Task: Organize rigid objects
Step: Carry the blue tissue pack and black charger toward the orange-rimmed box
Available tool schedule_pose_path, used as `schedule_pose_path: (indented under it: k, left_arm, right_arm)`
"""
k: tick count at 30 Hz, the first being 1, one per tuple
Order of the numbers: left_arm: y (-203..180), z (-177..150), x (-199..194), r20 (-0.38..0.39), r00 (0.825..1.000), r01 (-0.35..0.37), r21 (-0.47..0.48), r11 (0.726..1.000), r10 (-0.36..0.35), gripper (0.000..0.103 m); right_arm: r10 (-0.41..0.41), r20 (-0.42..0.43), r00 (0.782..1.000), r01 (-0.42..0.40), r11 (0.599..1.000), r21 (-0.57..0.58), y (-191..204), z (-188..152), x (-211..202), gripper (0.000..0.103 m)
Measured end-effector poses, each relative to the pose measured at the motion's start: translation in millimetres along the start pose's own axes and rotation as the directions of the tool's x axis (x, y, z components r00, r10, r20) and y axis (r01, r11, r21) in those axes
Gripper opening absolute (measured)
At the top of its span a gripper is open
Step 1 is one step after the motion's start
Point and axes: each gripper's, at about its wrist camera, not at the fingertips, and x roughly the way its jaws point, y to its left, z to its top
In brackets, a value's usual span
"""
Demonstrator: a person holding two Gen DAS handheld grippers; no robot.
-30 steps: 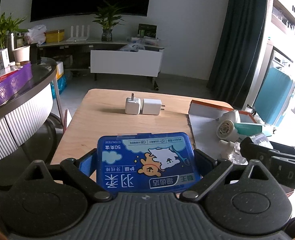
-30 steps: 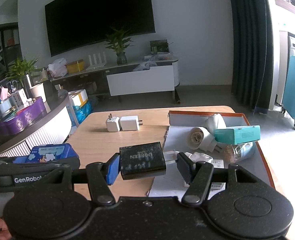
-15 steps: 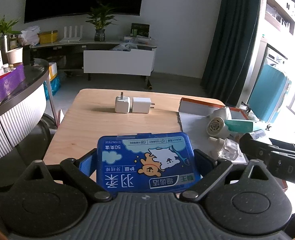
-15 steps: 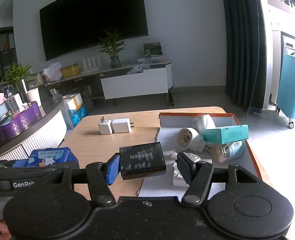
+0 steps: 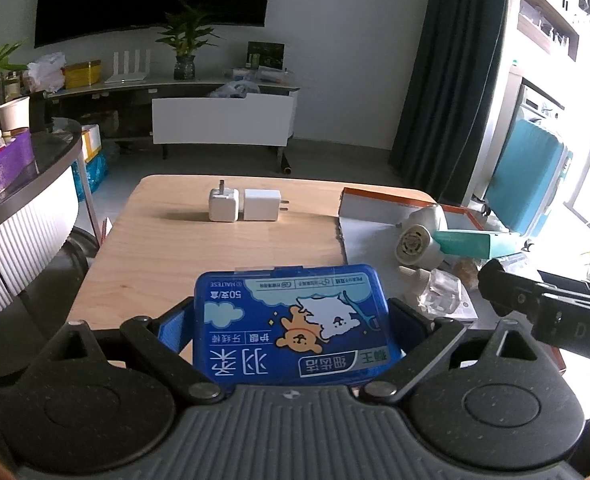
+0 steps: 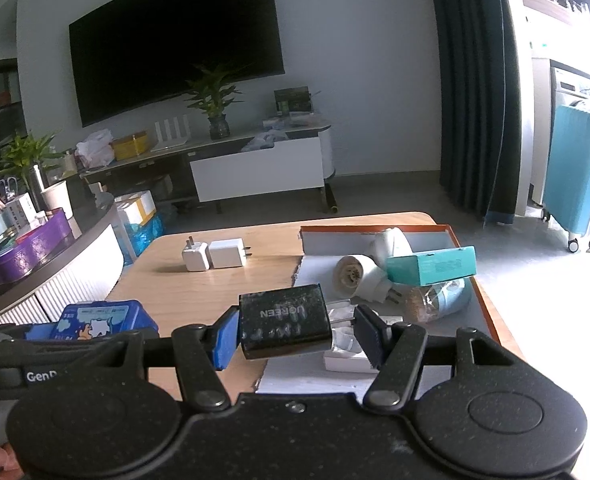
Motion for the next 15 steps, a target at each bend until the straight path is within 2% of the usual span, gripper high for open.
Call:
schedule_pose_path:
  k: [15]
  left_arm:
    - [-15.7, -0.9, 7.4, -0.015, 0.999, 0.032, 0.032, 0.999, -0.032, 0.099]
  right_arm:
    - [-0.03, 0.004, 1.0, 0.03, 0.999, 0.017, -12.3, -2.2, -2.7, 0.073]
